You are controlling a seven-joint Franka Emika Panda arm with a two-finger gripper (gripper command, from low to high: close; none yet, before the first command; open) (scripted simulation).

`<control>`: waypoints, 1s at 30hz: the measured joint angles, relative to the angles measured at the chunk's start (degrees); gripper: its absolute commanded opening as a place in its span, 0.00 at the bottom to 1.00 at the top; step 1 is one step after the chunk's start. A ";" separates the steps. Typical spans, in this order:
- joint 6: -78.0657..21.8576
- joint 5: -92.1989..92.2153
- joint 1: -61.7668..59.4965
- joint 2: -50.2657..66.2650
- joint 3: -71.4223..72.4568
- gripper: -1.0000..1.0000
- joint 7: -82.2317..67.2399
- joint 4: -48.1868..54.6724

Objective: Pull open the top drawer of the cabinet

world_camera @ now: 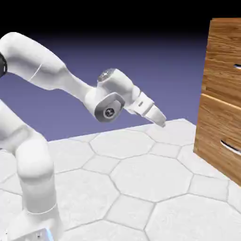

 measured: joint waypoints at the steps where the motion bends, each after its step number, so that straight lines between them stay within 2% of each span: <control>1: -0.09 2.49 0.69 1.28 -0.97 0.50 -0.29 1.65; 30: -2.83 74.75 20.62 38.31 -29.25 0.50 -8.72 49.39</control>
